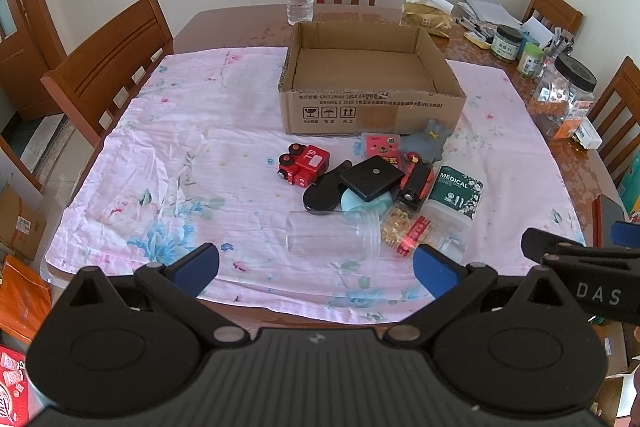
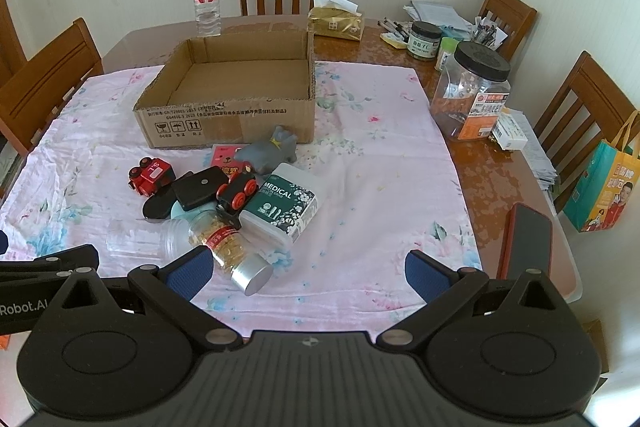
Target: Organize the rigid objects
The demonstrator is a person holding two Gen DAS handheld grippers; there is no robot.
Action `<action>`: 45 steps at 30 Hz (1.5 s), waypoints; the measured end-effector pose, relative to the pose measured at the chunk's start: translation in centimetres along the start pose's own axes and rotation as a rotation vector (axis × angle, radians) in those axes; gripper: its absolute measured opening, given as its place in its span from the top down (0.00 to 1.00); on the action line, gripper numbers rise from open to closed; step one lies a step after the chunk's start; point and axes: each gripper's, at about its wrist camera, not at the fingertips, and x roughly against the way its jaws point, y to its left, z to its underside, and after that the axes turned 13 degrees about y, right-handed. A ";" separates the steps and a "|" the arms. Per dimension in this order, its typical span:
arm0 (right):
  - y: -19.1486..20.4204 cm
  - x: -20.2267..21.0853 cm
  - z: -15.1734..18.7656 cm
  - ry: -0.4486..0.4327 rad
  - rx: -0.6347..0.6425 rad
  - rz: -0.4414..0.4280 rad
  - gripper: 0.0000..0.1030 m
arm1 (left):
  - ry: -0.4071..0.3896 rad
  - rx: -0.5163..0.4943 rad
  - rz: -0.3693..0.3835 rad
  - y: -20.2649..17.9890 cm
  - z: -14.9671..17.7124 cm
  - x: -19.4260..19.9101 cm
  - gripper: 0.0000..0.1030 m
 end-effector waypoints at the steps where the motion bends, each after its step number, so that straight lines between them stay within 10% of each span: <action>1: 0.0 0.0 0.0 -0.001 0.000 -0.001 0.00 | -0.002 0.000 0.000 -0.1 0.0 0.0 0.00; 45: -3.1 -6.0 1.2 -0.029 0.071 -0.090 0.00 | -0.027 -0.075 0.064 -0.6 -1.2 -9.6 0.00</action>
